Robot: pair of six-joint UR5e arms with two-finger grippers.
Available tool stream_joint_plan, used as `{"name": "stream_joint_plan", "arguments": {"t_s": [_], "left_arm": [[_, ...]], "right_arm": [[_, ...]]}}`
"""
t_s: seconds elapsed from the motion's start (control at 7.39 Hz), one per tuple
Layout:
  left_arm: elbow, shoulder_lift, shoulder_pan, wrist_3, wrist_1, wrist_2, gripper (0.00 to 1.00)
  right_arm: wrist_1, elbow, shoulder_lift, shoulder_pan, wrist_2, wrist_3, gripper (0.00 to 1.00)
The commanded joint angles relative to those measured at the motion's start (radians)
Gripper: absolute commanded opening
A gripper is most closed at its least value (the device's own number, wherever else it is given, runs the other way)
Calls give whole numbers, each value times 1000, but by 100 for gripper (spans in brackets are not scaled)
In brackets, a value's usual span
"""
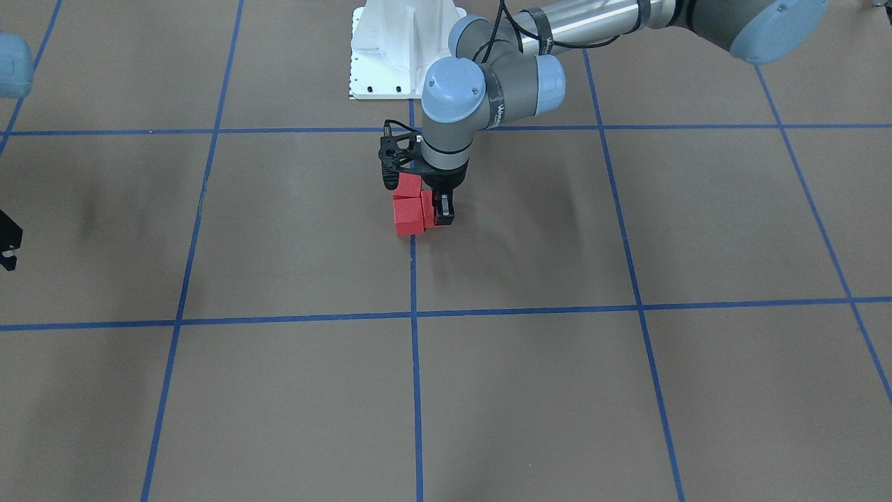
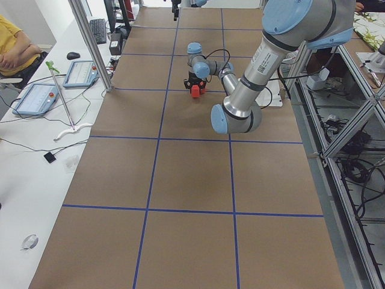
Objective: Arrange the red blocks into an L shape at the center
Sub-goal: 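Lower the cube beside the nearer center cube, forming an L, release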
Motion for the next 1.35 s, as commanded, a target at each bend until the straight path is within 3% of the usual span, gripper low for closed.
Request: {"name": "stream_joint_plan", "arguments": {"t_s": [0.0,0.27,0.54,0.68,1.22], "left_arm": [[2,1,0,-1,0,0,63],[3,1,0,-5,1,2,75],[5,3,0,-4,-3,0,95],[2,3,-1,-7,-3,0,99],[-55,6,-17,1,9,-5,100]], "right_arm": [[0,0,0,0,0,1,100],[0,0,0,0,0,1,100],[0,0,0,0,0,-1,100],[0,0,0,0,0,1,100],[0,0,0,0,0,1,100]]}}
